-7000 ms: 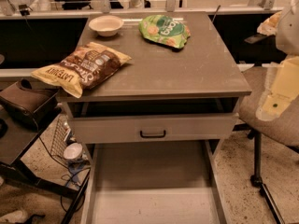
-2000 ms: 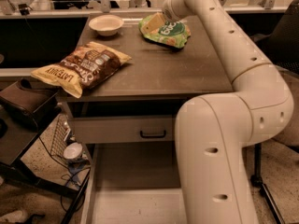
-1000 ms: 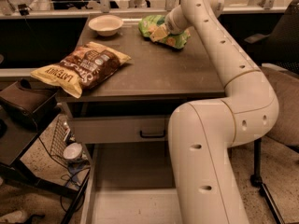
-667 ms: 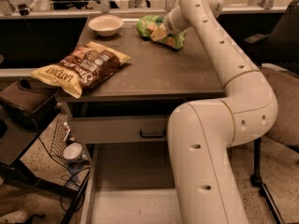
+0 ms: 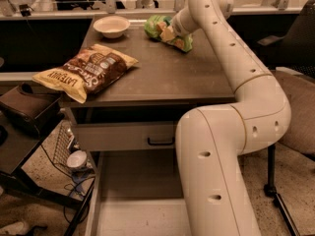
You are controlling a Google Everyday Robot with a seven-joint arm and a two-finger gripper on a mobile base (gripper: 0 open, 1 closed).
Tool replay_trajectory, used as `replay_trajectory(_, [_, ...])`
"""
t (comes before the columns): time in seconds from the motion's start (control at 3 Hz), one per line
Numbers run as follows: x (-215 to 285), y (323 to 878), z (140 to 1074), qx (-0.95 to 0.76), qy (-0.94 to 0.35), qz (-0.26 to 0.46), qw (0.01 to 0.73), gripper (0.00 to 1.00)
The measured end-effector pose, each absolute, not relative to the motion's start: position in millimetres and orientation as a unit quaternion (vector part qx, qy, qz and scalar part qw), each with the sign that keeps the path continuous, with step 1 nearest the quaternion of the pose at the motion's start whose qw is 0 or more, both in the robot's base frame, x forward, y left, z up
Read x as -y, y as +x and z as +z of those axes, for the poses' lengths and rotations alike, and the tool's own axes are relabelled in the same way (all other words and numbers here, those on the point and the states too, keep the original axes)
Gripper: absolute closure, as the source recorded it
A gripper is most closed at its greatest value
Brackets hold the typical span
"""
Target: Place green rice chip bag into middle drawer
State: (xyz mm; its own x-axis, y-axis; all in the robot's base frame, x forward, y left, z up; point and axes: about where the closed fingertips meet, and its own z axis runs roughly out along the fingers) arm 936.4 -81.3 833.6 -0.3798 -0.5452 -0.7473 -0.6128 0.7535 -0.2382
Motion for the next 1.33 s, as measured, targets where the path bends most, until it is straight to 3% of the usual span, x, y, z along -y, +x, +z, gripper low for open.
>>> replay_trajectory(0.67, [81,936,835,-0.83,-0.349,0.039,0.434,1.0])
replay_trajectory(1.0, [108,919,875,-0.833,-0.335,0.02,0.439,1.0])
replay_trajectory(1.33, [173,873,963,-0.832,-0.283,-0.027,0.477,1.0])
